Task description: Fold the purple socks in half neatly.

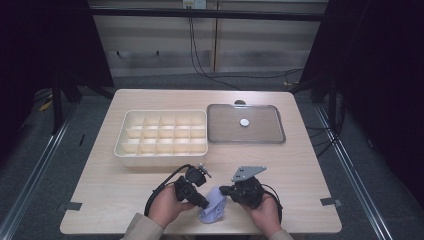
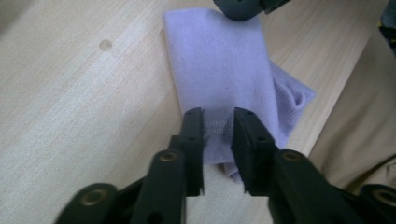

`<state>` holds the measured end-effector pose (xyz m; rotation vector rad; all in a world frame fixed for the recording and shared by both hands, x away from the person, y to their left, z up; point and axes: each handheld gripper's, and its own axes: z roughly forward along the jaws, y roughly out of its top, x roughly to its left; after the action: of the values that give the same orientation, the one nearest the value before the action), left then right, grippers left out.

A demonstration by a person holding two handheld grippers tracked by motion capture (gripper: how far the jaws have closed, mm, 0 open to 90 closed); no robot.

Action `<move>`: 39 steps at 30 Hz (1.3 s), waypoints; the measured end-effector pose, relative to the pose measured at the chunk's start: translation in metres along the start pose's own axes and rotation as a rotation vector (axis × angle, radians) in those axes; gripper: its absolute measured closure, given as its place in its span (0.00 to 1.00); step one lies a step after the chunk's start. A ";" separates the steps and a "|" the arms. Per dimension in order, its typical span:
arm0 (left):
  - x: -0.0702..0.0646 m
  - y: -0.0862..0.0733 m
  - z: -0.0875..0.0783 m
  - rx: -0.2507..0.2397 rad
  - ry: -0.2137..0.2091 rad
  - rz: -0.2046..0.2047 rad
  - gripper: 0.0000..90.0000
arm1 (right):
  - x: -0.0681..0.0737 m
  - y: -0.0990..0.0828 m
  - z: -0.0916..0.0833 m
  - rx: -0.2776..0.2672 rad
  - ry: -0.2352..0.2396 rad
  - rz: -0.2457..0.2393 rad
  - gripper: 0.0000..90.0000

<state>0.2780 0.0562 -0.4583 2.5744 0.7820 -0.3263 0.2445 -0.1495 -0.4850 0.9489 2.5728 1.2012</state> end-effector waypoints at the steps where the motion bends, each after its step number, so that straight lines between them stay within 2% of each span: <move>1: 0.000 0.001 -0.002 -0.013 -0.003 -0.002 0.77 | 0.000 0.000 -0.001 -0.004 0.002 0.001 0.99; 4: 0.001 0.003 -0.008 -0.039 -0.013 -0.014 0.71 | 0.000 0.001 -0.002 -0.015 0.002 0.000 0.98; 6: 0.001 0.005 -0.011 -0.048 -0.003 -0.022 0.65 | 0.000 0.001 -0.004 -0.018 0.000 0.000 0.98; 10: 0.004 0.010 -0.008 -0.039 -0.005 -0.042 0.55 | -0.002 0.002 -0.009 -0.036 -0.013 0.004 0.96; 15: 0.001 0.015 -0.002 -0.036 0.021 -0.045 0.46 | -0.007 -0.001 -0.015 -0.041 -0.030 0.023 0.95; 22: -0.001 0.021 0.013 0.006 0.044 -0.038 0.45 | -0.014 -0.007 -0.019 -0.036 -0.047 0.037 0.94; 24: -0.001 0.021 0.016 0.000 0.034 -0.046 0.43 | -0.015 -0.008 -0.019 -0.034 -0.047 0.038 0.94; 33: -0.006 0.022 0.024 0.005 0.048 -0.046 0.41 | -0.018 -0.012 -0.018 -0.020 -0.068 0.049 0.89; 37: -0.008 0.023 0.025 0.015 0.043 -0.024 0.46 | -0.021 -0.014 -0.019 -0.015 -0.086 0.064 0.86; 39: -0.008 0.023 0.025 0.012 0.033 -0.029 0.51 | -0.022 -0.015 -0.019 -0.017 -0.086 0.068 0.86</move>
<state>0.2821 0.0237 -0.4703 2.5880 0.8329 -0.2987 0.2476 -0.1819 -0.4865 1.0682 2.4791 1.1698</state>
